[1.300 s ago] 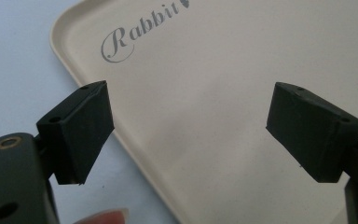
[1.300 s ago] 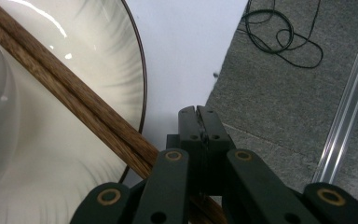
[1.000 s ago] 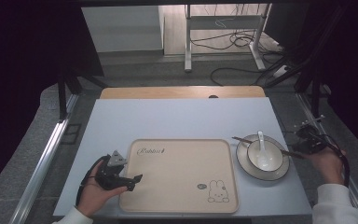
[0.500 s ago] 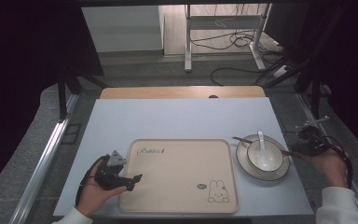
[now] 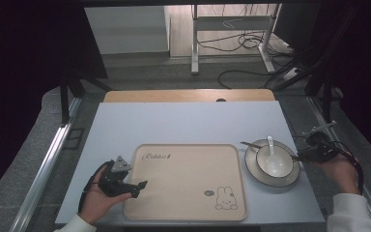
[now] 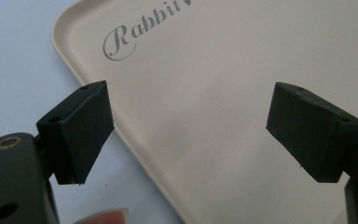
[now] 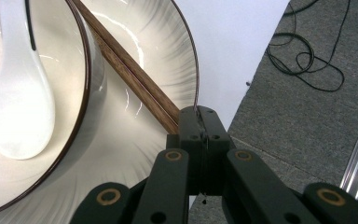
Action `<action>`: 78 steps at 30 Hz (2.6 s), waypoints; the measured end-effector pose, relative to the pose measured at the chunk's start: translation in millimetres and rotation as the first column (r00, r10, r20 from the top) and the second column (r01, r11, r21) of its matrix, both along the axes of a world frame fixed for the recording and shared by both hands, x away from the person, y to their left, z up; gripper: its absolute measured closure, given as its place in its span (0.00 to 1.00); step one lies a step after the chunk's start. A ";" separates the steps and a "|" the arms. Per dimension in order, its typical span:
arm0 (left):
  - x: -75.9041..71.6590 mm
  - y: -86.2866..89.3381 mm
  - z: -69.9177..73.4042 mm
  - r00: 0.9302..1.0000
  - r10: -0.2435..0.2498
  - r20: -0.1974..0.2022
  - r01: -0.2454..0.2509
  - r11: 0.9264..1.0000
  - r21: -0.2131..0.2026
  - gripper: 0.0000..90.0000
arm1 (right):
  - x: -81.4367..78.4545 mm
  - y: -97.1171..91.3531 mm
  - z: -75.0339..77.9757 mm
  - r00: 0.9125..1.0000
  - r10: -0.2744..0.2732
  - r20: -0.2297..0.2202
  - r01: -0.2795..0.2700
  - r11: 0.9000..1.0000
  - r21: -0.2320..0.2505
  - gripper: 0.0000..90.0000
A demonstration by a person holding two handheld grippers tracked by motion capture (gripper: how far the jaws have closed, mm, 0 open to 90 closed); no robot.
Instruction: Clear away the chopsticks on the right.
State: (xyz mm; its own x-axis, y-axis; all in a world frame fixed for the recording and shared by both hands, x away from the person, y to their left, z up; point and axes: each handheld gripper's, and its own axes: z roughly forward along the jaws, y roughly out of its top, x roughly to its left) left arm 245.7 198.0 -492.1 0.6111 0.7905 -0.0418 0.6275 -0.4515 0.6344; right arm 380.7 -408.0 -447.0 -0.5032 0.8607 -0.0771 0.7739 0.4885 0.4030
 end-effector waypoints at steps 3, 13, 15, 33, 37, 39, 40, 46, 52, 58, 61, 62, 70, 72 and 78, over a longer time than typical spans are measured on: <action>-0.2 0.1 0.1 1.000 0.001 0.000 -0.001 1.000 0.001 0.16 | -0.1 -1.1 -0.4 1.000 -0.002 0.004 0.002 1.000 0.006 0.99; -0.1 0.1 -0.1 1.000 0.001 -0.001 -0.001 1.000 0.000 0.16 | -0.8 -1.8 -0.3 1.000 -0.004 -0.006 0.004 1.000 -0.005 0.99; -0.1 0.2 -0.1 1.000 0.001 -0.001 -0.001 1.000 0.001 0.16 | -0.6 -2.0 -0.8 1.000 -0.006 -0.005 0.006 1.000 -0.012 0.99; 0.2 0.5 0.2 1.000 0.004 -0.002 -0.004 1.000 0.002 0.16 | -2.6 -7.1 12.2 0.999 0.026 0.029 -0.026 1.000 -0.002 0.93; 0.9 1.4 0.3 1.000 0.007 -0.003 -0.007 1.000 -0.001 0.16 | -0.3 -8.8 14.5 0.997 0.076 0.022 -0.073 0.992 -0.101 0.73; 0.7 2.2 1.0 1.000 0.007 -0.001 -0.007 1.000 -0.005 0.16 | 4.8 -12.3 8.5 0.993 0.114 -0.037 -0.118 0.984 -0.131 0.70; 0.8 2.5 1.0 1.000 0.009 -0.001 -0.009 1.000 -0.005 0.16 | 6.6 -13.8 7.2 0.991 0.124 -0.045 -0.129 0.984 -0.125 0.70; 1.9 4.0 0.0 1.000 0.014 -0.005 -0.014 1.000 -0.004 0.16 | 15.3 -15.0 3.1 0.982 0.167 -0.087 -0.176 0.978 -0.108 0.70; 2.1 4.6 -0.1 1.000 0.016 -0.007 -0.016 1.000 -0.004 0.16 | 20.4 -15.0 -0.2 0.972 0.202 -0.121 -0.216 0.969 -0.119 0.70; 2.5 4.1 -0.6 1.000 0.012 -0.009 -0.012 1.000 -0.001 0.16 | 24.4 -14.3 -7.3 0.963 0.219 -0.157 -0.239 0.963 -0.123 0.75; 2.7 4.4 -0.7 1.000 0.013 -0.009 -0.013 1.000 -0.001 0.16 | 25.1 -12.5 -8.6 0.957 0.240 -0.162 -0.261 0.957 -0.123 0.80; 2.8 4.5 -0.9 1.000 0.014 -0.010 -0.014 1.000 -0.001 0.16 | 25.2 -11.1 -9.4 0.953 0.254 -0.167 -0.276 0.953 -0.126 0.83; 3.2 5.3 -1.3 1.000 0.017 -0.011 -0.017 1.000 -0.001 0.16 | 24.0 -10.1 -10.4 0.943 0.291 -0.160 -0.311 0.943 -0.120 0.92; 3.2 5.3 -1.2 1.000 0.016 -0.011 -0.016 1.000 -0.001 0.16 | 23.6 -9.9 -10.3 0.942 0.295 -0.158 -0.315 0.941 -0.124 0.92; 2.7 5.9 -0.4 1.000 0.016 -0.008 -0.017 1.000 -0.004 0.16 | 20.7 -10.2 -5.1 0.949 0.291 -0.120 -0.306 0.941 -0.141 0.93</action>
State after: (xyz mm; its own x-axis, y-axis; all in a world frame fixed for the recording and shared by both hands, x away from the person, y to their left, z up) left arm 248.4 203.9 -492.4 0.5976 0.8003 -0.0500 0.6400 -0.4385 0.6310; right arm 401.3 -418.2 -452.1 -0.7469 0.6506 -0.1373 0.6137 0.7539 0.2344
